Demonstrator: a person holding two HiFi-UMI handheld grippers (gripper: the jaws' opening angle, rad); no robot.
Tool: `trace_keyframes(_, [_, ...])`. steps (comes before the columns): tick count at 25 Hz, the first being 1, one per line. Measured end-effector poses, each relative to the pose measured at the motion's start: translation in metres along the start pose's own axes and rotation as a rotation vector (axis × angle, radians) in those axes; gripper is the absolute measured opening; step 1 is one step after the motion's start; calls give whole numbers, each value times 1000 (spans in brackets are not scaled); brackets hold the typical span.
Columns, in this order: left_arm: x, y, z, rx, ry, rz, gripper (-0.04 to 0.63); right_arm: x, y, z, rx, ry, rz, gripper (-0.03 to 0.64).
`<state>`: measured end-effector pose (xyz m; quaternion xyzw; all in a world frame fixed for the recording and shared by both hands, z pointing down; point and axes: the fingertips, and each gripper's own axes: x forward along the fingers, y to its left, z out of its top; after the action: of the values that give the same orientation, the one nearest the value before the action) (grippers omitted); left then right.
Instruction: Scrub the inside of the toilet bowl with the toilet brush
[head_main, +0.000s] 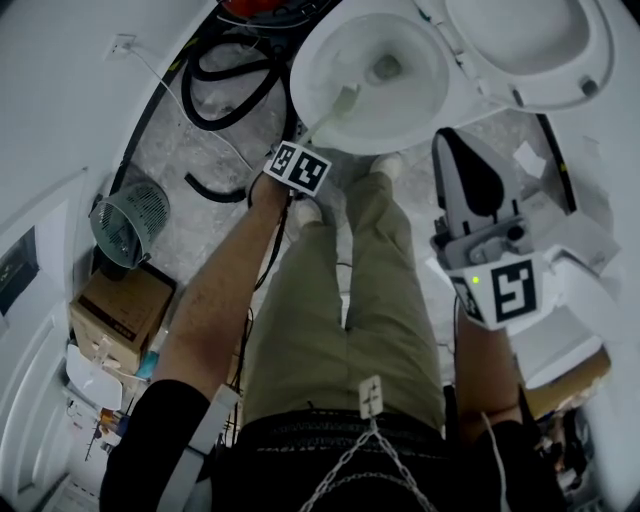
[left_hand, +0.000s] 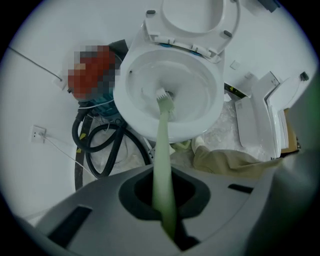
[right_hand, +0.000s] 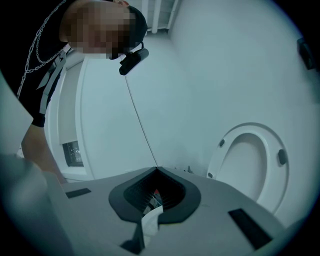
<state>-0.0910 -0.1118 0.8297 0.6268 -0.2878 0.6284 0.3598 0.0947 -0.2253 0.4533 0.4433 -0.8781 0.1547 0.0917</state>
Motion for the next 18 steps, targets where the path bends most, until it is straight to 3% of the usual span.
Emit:
trace_keyframes(6, [-4, 15, 8, -84, -29, 12, 0, 1, -6, 0, -1, 2, 2, 3])
trace_keyframes(12, [-10, 36, 24, -196, -111, 39, 0, 4, -11, -4, 8, 11, 3, 3])
trace_keyframes(15, [-14, 38, 35, -213, -153, 50, 0, 4, -16, -9, 25, 26, 4, 3])
trace_keyframes(18, [-19, 20, 49, -196, -186, 12, 0, 3, -25, -10, 30, 30, -2, 3])
